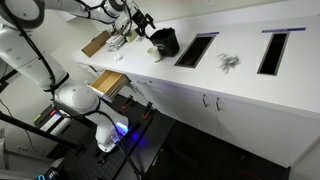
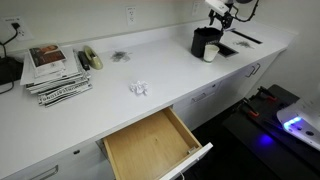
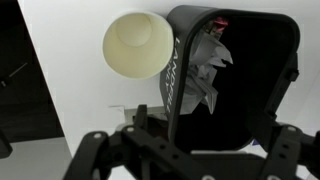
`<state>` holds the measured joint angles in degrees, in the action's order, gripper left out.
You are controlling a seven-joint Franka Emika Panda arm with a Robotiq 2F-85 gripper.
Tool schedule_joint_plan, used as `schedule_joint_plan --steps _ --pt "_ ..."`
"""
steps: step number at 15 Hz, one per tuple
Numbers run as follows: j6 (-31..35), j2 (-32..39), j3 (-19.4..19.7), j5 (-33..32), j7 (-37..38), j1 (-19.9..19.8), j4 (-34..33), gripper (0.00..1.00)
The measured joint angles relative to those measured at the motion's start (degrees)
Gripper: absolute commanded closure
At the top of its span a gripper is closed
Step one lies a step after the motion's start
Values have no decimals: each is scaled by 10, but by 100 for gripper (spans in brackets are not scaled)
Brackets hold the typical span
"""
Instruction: Move the small black bin to the back of the cup
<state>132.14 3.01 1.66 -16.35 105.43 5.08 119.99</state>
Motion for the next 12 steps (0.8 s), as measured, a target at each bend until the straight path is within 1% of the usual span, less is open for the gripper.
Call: schedule_joint_plan --steps 7,12 --pt "-3 -113 -32 -101 37 -5 76 0" --pt "-2 -187 -67 -123 52 -21 124 0"
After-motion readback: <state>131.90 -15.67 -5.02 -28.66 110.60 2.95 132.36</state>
